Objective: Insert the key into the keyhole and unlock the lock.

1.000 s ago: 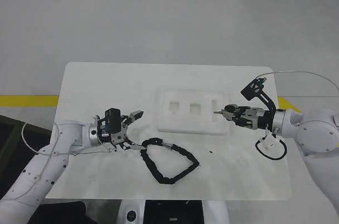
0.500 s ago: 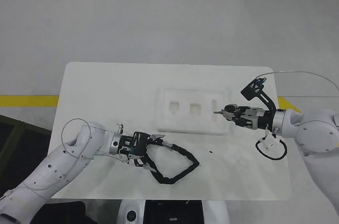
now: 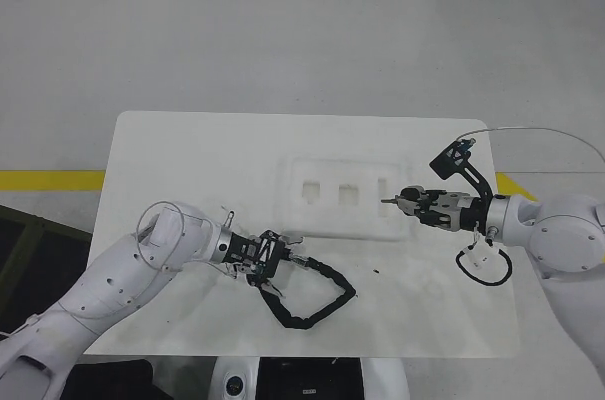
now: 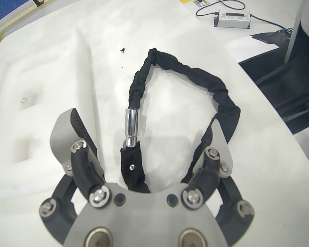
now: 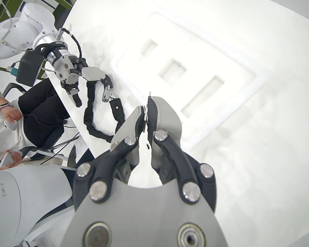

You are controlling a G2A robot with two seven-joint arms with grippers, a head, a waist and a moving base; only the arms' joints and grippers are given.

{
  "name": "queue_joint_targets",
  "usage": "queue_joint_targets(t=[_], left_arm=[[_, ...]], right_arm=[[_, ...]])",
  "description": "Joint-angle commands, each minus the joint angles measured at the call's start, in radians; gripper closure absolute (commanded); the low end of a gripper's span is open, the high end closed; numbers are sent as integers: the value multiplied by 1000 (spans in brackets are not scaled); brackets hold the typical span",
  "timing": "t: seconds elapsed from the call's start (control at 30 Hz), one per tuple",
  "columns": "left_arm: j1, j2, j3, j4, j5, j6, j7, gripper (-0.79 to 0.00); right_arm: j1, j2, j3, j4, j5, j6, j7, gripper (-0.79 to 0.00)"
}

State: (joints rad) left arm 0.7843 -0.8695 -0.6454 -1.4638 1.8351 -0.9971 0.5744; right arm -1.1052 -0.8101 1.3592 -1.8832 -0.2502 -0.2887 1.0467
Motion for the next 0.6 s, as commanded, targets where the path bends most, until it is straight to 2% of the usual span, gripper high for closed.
queue_joint_targets(t=[0.0, 0.3, 0.57], left_arm=[[-17, -9, 11, 5, 1, -6, -24, -785], [-65, -34, 56, 5, 61, -12, -64, -785], [-90, -32, 98, 5, 102, -15, -82, -785]], right_arm=[[0, 0, 0, 0, 0, 0, 0, 0], [0, 0, 0, 0, 0, 0, 0, 0], [0, 0, 0, 0, 0, 0, 0, 0]])
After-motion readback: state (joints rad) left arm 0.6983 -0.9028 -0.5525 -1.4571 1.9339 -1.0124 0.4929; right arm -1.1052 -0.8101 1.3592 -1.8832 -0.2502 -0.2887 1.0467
